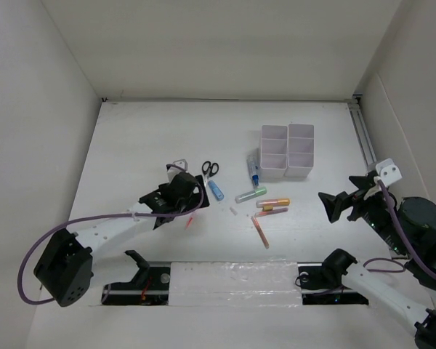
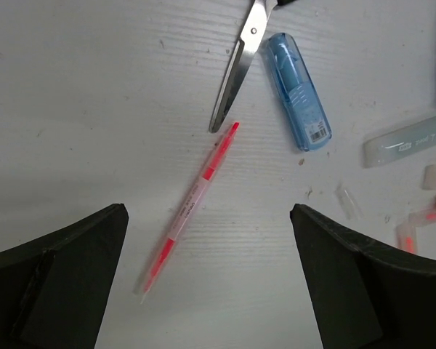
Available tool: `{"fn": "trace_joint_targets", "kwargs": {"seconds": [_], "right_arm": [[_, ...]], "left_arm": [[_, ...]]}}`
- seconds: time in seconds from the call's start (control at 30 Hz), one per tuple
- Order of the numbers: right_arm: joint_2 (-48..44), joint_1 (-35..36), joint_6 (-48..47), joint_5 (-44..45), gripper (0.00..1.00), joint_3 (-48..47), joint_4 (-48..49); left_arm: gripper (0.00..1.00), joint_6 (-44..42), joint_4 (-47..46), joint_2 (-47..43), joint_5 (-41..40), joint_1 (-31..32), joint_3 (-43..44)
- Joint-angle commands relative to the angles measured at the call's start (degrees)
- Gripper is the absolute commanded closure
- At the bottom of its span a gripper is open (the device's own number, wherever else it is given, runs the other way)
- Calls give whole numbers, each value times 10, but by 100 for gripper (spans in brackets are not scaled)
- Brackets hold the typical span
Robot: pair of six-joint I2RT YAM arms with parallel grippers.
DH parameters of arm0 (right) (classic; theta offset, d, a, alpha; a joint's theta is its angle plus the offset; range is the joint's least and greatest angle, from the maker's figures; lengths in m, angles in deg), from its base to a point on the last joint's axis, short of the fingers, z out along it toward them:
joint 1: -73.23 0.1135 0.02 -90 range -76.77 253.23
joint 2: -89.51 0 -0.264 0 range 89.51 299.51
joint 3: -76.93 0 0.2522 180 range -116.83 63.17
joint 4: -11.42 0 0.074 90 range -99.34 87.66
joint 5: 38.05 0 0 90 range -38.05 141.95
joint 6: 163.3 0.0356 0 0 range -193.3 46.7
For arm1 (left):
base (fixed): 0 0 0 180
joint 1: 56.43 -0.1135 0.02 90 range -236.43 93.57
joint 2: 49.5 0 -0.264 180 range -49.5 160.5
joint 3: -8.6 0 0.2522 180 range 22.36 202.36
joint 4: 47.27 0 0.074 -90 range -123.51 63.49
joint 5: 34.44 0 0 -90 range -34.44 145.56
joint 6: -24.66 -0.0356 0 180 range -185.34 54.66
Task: Sort the stationery into containers
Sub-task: Pick up the pen from the center of the board.
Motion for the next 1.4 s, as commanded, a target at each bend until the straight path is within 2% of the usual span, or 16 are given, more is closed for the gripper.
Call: {"fn": "trace_joint_targets", "kwargs": {"seconds": [0.0,0.3,0.43,0.6,0.87,0.97,1.0,1.03,1.1,1.27,1.37], "right_arm": [[-1,2,16,-19,0,8,44],[-1,2,22,-42,0,40,73],[6,2,22,-42,0,40,73],[-1,2,22,-30,0,40,73],[-6,2,16,-23,0,35,73],[-11,2,16,-23,0,35,73],[-16,2,16,-18,0,41,73],[-16,2,16,-18,0,41,73],[-22,2,16,-18,0,41,73],[-33,2,16,-18,0,36,73],[-33,2,16,-24,0,36,73]], "left_arm": [[7,14,-23,16,6,1,-15],[12,25,-15,52,1,1,-38],[15,30,-3,95,2,9,-19],[15,71,61,167,-30,40,20],[30,96,100,183,-23,60,27],[30,108,119,177,-30,74,32],[35,108,119,177,-30,74,32],[35,108,119,177,-30,74,32],[42,115,119,177,-18,80,27],[45,129,133,207,-30,105,33],[56,134,146,224,-35,105,47]]}}
